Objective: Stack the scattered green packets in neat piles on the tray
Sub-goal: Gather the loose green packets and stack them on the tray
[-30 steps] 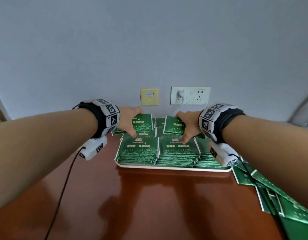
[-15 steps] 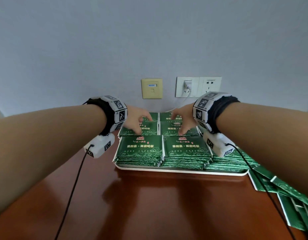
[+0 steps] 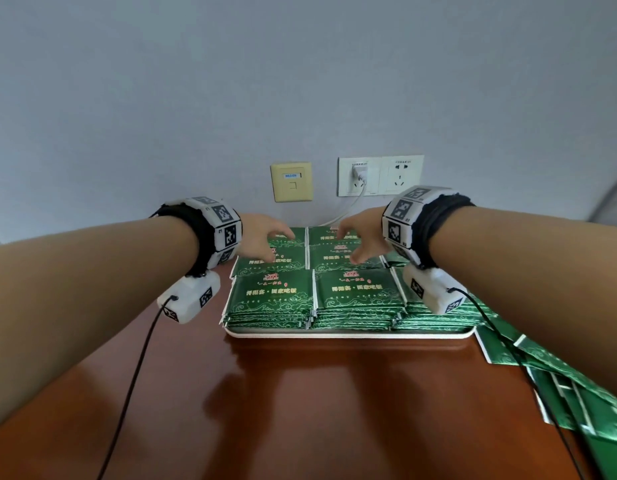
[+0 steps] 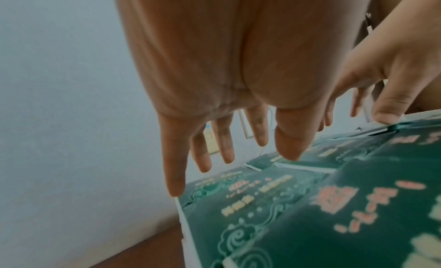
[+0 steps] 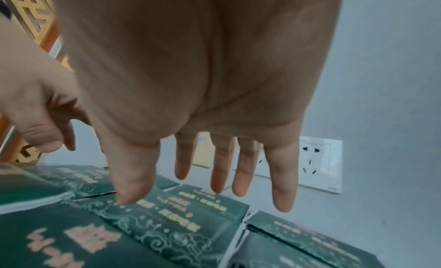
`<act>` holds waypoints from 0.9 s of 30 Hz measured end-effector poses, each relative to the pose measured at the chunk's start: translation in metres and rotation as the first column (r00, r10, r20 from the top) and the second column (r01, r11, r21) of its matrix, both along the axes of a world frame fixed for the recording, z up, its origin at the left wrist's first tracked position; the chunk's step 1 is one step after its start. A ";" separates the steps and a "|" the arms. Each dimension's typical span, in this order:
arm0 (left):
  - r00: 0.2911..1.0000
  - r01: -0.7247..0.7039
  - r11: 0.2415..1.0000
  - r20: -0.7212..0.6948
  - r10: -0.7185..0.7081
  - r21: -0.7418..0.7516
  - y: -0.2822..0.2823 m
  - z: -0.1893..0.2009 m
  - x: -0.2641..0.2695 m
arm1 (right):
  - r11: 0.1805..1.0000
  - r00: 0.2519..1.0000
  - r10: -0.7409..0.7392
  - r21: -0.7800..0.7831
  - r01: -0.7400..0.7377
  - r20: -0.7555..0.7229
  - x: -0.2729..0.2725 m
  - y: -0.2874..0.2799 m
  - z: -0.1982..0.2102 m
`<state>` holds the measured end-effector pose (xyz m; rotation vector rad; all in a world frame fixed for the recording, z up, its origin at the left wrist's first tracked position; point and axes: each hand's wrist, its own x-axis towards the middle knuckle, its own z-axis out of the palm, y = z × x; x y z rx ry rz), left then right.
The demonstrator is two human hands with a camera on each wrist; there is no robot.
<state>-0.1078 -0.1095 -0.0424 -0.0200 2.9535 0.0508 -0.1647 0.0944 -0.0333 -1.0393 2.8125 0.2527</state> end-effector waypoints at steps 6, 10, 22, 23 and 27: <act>0.997 0.066 0.997 -0.049 -0.067 -0.034 0.056 0.022 0.033 | 0.999 0.998 -0.047 -0.002 0.047 -0.037 0.037 0.050 0.011; 0.976 0.197 0.978 -0.079 -0.202 -0.073 0.121 0.019 0.054 | 0.995 0.994 -0.094 0.022 0.095 -0.050 0.067 0.096 0.010; 0.802 0.596 0.802 0.016 -0.597 0.028 0.321 -0.053 0.107 | 0.927 0.950 -0.312 0.215 0.308 -0.017 0.140 0.261 -0.039; 0.791 0.611 0.790 0.009 -0.612 0.048 0.329 -0.058 0.109 | 0.922 0.945 -0.327 0.216 0.322 -0.015 0.142 0.270 -0.043; 0.765 0.639 0.768 0.063 -0.641 0.051 0.348 -0.072 0.115 | 0.914 0.930 -0.367 0.192 0.358 0.013 0.146 0.295 -0.050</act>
